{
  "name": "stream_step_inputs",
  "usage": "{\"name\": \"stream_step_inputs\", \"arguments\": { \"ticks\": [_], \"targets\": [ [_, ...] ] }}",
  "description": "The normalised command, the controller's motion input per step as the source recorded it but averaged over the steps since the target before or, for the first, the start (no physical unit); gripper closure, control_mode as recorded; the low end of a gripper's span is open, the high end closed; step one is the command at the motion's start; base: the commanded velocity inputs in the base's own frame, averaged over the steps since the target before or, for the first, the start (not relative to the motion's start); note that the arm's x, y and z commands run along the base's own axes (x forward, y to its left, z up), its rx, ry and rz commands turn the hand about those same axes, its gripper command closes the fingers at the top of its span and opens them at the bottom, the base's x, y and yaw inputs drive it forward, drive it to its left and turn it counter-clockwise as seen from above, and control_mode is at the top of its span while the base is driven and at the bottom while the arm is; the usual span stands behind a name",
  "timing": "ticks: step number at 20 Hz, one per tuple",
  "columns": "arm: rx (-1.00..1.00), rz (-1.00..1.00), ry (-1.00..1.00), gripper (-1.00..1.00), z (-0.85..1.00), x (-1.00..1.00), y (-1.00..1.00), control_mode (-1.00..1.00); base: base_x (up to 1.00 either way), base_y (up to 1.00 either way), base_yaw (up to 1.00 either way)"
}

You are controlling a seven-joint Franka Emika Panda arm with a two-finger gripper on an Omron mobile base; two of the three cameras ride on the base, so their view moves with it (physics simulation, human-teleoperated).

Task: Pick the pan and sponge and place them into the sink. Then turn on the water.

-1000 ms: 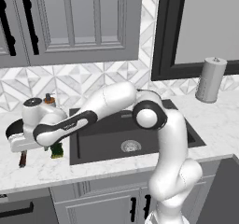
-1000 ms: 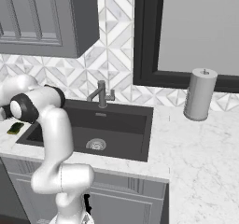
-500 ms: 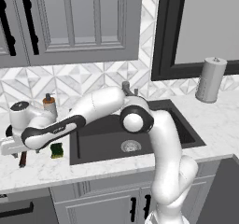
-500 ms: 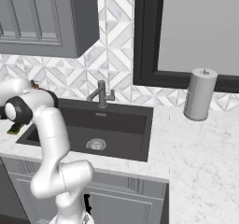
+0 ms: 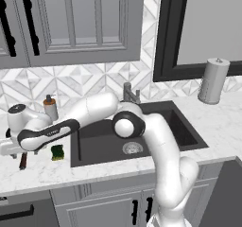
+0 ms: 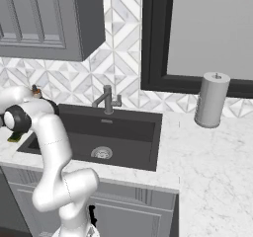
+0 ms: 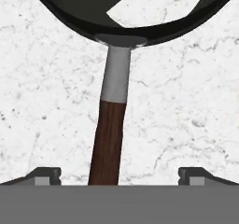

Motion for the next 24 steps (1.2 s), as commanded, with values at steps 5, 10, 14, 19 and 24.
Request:
{"name": "stream_step_inputs", "arguments": {
  "ticks": [5, 10, 14, 19, 24],
  "targets": [
    [0.00, -0.04, 0.00, -1.00, -0.22, 0.24, 0.15, -1.00, 0.00, 0.00, 0.00],
    [0.00, -0.03, 0.00, -1.00, -0.18, 0.22, 0.14, -1.00, 0.00, 0.00, 0.00],
    [0.00, -0.02, 0.03, -1.00, -0.10, 0.15, 0.08, -1.00, 0.00, 0.00, 0.00],
    [0.00, -0.01, 0.02, 1.00, -0.16, 0.07, 0.01, -1.00, 0.00, 0.00, 0.00],
    [0.00, -0.01, 0.01, 1.00, -0.24, 0.04, 0.01, -1.00, 0.00, 0.00, 0.00]
  ]
}}
